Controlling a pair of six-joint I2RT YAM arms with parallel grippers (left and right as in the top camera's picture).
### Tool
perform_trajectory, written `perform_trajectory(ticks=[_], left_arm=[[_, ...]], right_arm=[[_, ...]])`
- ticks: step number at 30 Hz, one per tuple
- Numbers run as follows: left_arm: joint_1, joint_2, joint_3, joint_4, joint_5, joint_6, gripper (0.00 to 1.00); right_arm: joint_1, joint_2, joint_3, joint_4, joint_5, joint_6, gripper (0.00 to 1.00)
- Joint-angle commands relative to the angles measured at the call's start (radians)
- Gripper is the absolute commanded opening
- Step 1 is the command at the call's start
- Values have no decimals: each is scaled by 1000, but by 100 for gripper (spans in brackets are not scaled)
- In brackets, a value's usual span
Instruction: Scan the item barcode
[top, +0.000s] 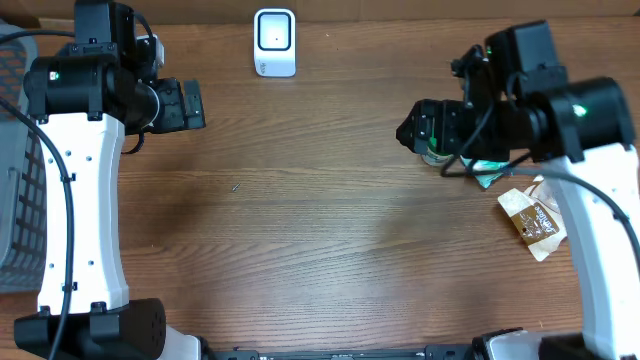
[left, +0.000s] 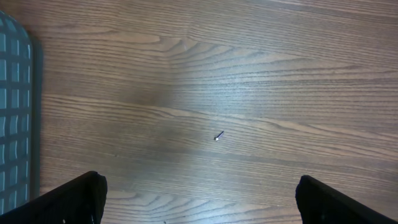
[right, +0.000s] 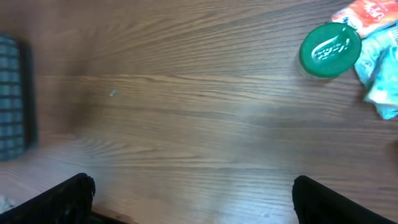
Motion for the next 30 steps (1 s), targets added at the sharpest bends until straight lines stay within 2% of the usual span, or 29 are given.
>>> perform_trajectory(ticks=[1,16,20,24,30], left_arm=[[0,3,13,1,-3,18,100],[0,3,13,1,-3,18,99],[0,3,13,1,-3,18,100],[0,3,13,1,-3,18,100],[0,3,13,1,-3,18,100]], right_arm=[[6,-37,31,7,-58,35,100],[3,-50,24,5,145,32,100],[5,-118,-29,146,220,20,100],[3,-237,-161,336,219,-55,100],[-61,-497,-507,656,215,-105,100]])
